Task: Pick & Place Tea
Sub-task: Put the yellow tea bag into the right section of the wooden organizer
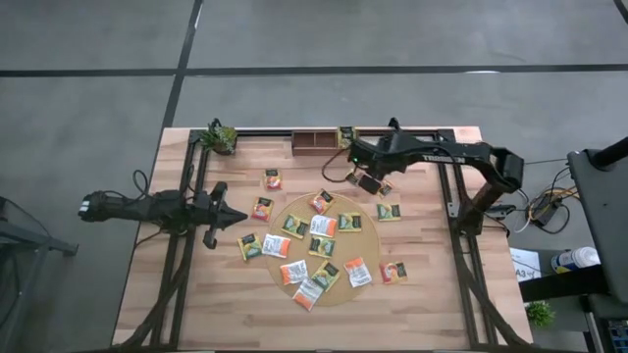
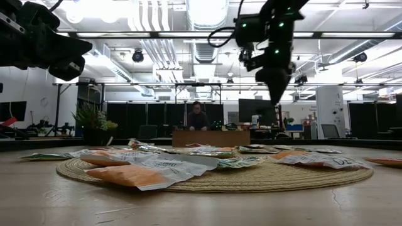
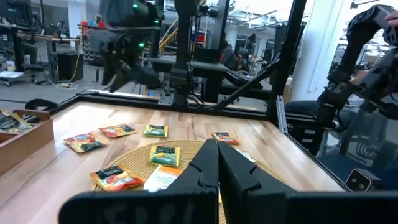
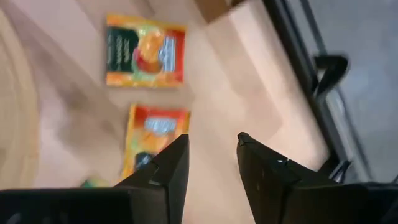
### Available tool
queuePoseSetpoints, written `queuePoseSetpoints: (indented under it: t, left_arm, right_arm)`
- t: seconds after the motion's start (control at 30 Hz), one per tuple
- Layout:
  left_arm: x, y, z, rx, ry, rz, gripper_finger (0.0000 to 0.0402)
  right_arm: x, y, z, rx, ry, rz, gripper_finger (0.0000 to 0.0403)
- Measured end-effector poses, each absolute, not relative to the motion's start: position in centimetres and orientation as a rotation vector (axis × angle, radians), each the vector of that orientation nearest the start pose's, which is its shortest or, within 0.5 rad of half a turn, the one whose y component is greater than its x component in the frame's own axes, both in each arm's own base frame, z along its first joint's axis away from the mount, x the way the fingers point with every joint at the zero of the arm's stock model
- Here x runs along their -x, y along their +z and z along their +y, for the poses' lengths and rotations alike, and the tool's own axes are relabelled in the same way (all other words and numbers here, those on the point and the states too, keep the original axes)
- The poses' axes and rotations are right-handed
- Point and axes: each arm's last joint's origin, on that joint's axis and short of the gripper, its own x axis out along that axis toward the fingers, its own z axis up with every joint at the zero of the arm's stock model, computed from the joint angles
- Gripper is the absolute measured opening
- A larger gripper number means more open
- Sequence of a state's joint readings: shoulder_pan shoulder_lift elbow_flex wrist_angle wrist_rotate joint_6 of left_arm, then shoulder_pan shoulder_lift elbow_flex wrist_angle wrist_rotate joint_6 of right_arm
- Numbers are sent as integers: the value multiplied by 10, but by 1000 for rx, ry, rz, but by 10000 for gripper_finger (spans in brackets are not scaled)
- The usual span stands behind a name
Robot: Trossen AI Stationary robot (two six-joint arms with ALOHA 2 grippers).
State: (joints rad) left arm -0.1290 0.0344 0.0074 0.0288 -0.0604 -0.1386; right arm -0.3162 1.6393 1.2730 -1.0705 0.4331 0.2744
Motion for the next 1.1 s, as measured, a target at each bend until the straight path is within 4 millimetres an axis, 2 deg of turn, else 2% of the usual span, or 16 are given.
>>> queuePoseSetpoints:
  t: [0.13, 0.3, 0.37, 0.53, 0.73, 0.97, 1.1]
  left_arm:
    - [-99, 166, -11, 139, -69, 3, 0]
    - [-99, 166, -11, 138, -68, 3, 0]
    - [-99, 166, -11, 138, -68, 3, 0]
    - [-99, 166, -11, 139, -68, 3, 0]
    - [-99, 166, -11, 139, -69, 3, 0]
    - [-99, 166, -11, 139, -68, 3, 0]
    - [-99, 166, -11, 139, -68, 3, 0]
  right_arm:
    - [-270, 242, -91, -253, -865, 1352, 132]
    - [-252, 241, -80, -565, -930, 1316, 138]
    - [-242, 239, -76, -638, -950, 1303, 142]
    - [-218, 229, -65, -753, -1019, 1280, 159]
    - [-201, 217, -48, -828, -1052, 1272, 197]
    - [-194, 196, -37, -965, -1021, 1235, 234]
    - [-197, 183, -38, -1000, -1076, 1242, 244]
